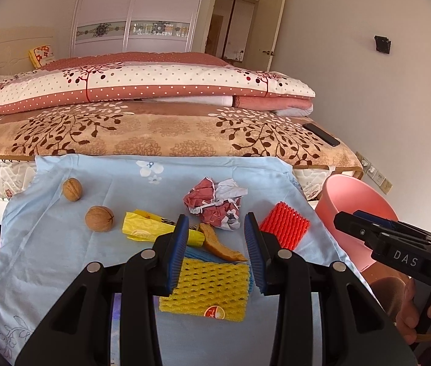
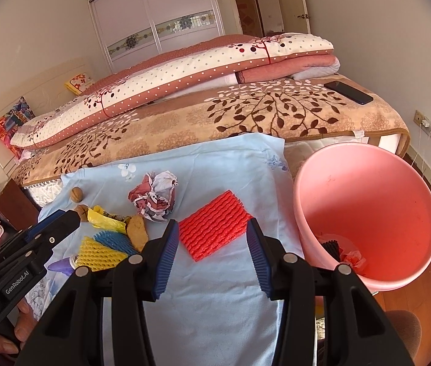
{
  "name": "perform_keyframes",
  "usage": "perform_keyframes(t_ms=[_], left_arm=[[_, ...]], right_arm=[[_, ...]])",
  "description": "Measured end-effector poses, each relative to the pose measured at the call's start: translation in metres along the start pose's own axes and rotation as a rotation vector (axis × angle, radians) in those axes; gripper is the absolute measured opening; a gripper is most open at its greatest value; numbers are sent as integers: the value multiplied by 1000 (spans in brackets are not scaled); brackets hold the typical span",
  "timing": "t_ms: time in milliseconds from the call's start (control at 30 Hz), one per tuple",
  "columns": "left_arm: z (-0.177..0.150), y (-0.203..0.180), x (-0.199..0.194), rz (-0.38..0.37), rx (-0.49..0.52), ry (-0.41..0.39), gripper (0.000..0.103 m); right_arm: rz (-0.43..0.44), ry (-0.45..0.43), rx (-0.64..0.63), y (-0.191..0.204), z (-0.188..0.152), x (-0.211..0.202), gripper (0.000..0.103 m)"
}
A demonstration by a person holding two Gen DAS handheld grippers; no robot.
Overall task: Collect trash
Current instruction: 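Move both open tools back toward the remaining trash on the sheet, then lower right tool around red foam net while left tool approaches yellow plastic bag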
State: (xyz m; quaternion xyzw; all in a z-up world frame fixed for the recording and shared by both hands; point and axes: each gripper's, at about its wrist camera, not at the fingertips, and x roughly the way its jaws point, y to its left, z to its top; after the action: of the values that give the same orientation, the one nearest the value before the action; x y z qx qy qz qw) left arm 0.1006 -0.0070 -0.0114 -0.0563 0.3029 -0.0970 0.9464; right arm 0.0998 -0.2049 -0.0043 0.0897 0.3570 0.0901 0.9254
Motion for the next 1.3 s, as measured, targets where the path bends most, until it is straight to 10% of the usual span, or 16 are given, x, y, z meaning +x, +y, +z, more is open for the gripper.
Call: perform_keyframes(t_ms=[900, 1300], left_arm=[[0, 51, 19, 65, -119, 65, 38], [9, 102, 54, 33, -408, 264, 38]], right_arm=[[5, 95, 13, 10, -6, 47, 55], [35, 180, 149, -8, -9, 77, 57]])
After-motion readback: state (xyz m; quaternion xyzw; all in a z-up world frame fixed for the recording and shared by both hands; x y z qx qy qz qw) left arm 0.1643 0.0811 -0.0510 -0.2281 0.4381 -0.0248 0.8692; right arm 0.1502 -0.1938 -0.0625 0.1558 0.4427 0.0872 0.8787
